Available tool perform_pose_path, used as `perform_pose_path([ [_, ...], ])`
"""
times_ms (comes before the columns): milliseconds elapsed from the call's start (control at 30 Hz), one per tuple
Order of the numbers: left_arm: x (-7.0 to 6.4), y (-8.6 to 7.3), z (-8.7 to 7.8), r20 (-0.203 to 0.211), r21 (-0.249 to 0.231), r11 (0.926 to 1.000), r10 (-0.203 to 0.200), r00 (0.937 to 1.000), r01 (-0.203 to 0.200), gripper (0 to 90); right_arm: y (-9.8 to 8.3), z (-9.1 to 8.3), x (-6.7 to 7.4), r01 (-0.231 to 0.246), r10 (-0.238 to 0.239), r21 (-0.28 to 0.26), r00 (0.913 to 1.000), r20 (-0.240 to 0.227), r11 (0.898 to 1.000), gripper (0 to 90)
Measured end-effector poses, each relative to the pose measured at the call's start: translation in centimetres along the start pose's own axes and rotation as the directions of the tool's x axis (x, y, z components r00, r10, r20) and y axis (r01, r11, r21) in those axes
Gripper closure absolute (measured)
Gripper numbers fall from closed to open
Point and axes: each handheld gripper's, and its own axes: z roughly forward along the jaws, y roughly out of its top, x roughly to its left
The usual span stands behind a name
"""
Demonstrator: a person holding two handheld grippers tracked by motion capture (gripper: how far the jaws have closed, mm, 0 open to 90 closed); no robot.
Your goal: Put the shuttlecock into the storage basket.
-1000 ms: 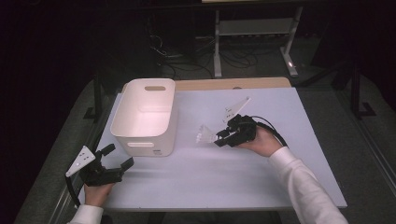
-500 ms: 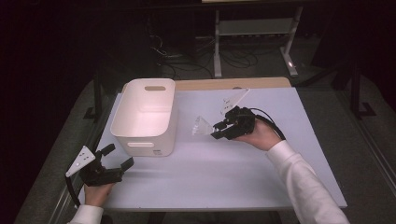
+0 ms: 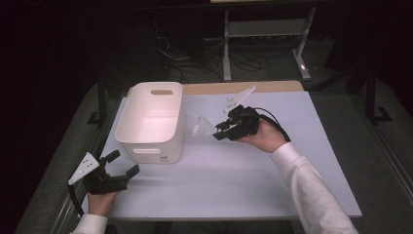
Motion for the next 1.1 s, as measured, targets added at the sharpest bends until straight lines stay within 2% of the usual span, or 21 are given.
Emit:
perform_pose_path([
  [133,0.0,0.0,0.0,0.0,-0.002,1.0,-0.003,1.0,0.003,0.0,0.4,-0.1,0.1,-0.015,0.015,0.004,0.9999,0.003,1.0,62.9],
  [200,0.0,0.0,0.0,0.001,-0.003,1.0,-0.003,1.0,0.003,0.0,0.7,-0.1,-0.1,0.0,0.0,-0.003,0.9999,0.012,1.0,62.9],
  [567,0.0,0.0,0.0,0.001,-0.003,1.0,-0.002,1.0,0.002,0.0,1.9,0.0,-0.2,-0.007,0.008,-0.032,0.9998,0.016,0.999,62.9],
  [1100,0.0,0.0,0.0,0.003,-0.006,1.0,-0.002,1.0,0.002,0.0,4.0,0.3,-0.2,0.018,-0.016,-0.062,0.9996,0.024,0.998,62.8],
])
